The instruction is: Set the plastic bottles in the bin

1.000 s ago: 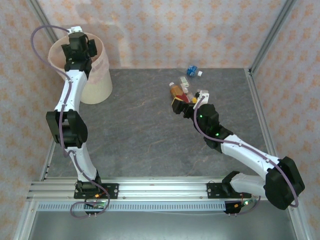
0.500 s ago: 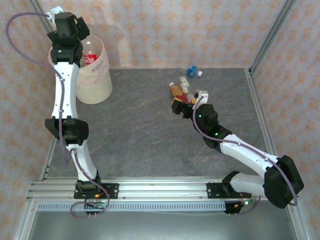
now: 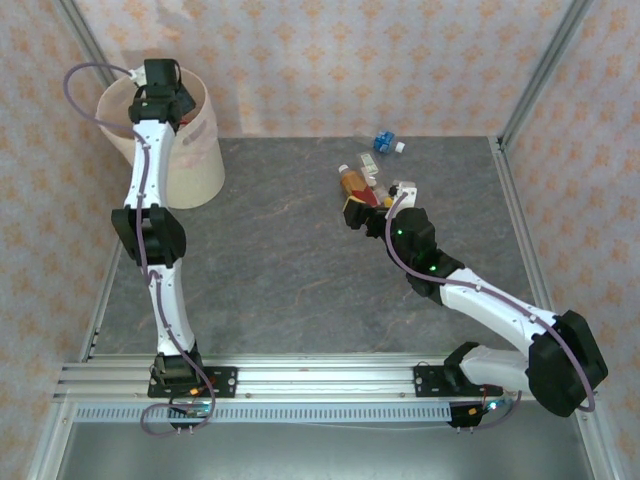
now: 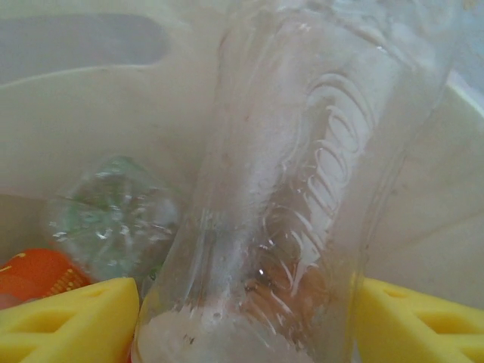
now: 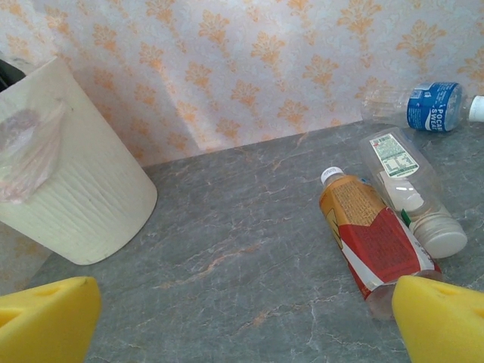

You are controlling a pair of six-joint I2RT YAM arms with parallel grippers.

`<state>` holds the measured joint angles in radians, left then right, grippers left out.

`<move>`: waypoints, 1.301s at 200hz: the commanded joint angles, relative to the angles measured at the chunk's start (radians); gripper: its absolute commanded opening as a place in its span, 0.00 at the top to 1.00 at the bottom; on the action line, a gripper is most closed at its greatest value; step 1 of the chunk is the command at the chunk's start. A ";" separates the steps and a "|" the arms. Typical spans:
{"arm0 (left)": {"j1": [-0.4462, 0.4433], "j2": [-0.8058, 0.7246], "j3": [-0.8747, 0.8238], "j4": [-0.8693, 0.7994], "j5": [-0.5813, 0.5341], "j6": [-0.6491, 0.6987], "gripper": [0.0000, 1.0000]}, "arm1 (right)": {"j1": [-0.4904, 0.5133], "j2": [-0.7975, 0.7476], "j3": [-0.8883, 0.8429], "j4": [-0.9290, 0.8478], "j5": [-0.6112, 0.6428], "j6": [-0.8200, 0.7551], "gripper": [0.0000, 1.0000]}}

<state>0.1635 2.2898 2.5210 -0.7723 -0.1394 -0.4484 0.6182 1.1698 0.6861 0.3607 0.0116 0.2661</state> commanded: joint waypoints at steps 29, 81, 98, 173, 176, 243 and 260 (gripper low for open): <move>0.065 -0.093 0.033 -0.064 0.174 0.012 0.17 | -0.003 -0.001 0.022 -0.008 0.024 0.008 0.01; 0.066 -0.243 -0.021 0.018 0.299 0.050 0.06 | -0.003 0.025 0.029 0.001 0.020 0.020 0.01; 0.065 -0.276 -0.061 0.022 0.341 0.033 0.04 | -0.003 0.041 0.035 -0.006 0.030 0.015 0.01; -0.025 -0.647 -0.640 0.326 0.397 -0.019 0.00 | -0.159 0.202 0.227 -0.328 -0.075 -0.055 0.01; -0.032 -0.664 -0.665 0.339 0.394 -0.020 0.00 | -0.166 0.211 0.235 -0.340 -0.079 -0.065 0.01; -0.182 -0.948 -1.114 0.528 0.334 -0.180 0.00 | -0.257 0.454 0.436 -0.582 -0.210 -0.284 0.01; -0.186 -1.004 -1.222 0.565 0.341 -0.232 0.00 | -0.258 0.532 0.510 -0.646 -0.196 -0.342 0.01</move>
<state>-0.0216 1.3445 1.4166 -0.3141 0.2195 -0.5743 0.3626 1.6226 1.0977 -0.1364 -0.1688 0.0498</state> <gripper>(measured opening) 0.995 0.992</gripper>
